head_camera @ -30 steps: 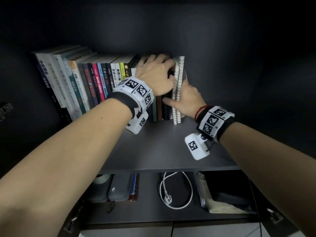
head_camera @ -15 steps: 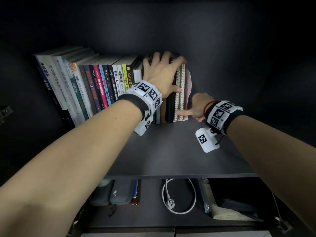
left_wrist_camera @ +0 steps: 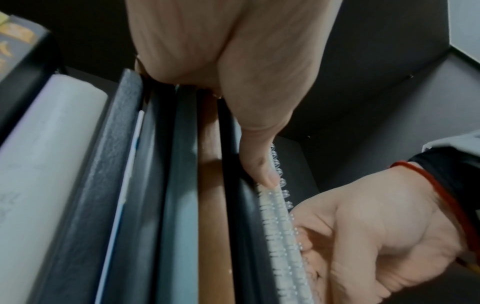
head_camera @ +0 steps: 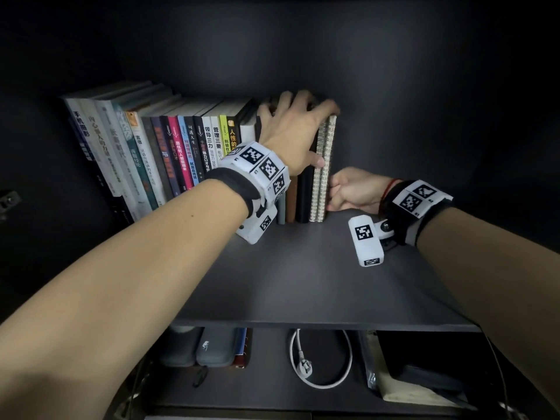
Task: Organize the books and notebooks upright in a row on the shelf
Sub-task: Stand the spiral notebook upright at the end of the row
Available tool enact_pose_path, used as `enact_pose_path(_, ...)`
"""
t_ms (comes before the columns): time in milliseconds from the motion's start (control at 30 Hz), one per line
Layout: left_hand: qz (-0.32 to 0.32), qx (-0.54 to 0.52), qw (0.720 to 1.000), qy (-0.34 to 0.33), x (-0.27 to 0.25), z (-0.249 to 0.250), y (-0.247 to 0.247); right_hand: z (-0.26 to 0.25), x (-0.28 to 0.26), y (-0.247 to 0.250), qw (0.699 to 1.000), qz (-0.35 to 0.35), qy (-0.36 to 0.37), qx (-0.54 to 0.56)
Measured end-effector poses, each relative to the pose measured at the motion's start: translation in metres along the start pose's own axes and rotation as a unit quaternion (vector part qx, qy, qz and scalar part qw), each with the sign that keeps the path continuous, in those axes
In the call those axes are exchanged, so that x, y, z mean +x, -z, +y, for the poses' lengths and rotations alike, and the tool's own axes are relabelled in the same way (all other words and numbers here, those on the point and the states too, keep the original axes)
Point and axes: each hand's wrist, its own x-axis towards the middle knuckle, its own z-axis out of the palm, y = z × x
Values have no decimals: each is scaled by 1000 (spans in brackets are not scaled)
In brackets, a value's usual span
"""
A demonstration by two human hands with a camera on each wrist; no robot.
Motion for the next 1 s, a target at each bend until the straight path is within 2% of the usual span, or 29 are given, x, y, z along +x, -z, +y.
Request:
enact_pose_path(100, -13, 3, 1000, 0, 3, -3, 1, 5, -2, 7, 999, -36, -3, 21)
enact_pose_path(167, -19, 25, 1000, -2, 5, -3, 0, 7, 0, 8, 1000, -24, -3, -2)
enact_pose_path(233, -9, 58, 998, -1, 5, -1, -2, 9, 9, 10, 997, -15, 3, -77)
enact_pose_path(400, 28, 76, 997, 15, 3, 3, -10, 6, 9, 8, 984, 71, 30, -159)
enact_pose_path(467, 30, 70, 997, 14, 3, 2, -10, 11, 13, 10, 982, 66, 49, -171)
enact_pose_path(633, 14, 101, 994, -27, -1, -10, -8, 3, 17, 0, 986, 75, 117, -95)
enact_pose_path(867, 60, 103, 992, -37, -7, -15, -16, -4, 18, -9, 986, 92, 127, -63)
enact_pose_path(933, 82, 104, 991, -27, -13, -20, -21, -8, 13, -11, 985, 90, 134, -52)
enact_pose_path(1000, 107, 100, 989, 8, -20, -25, -28, -14, 8, -12, 981, 137, 132, -36)
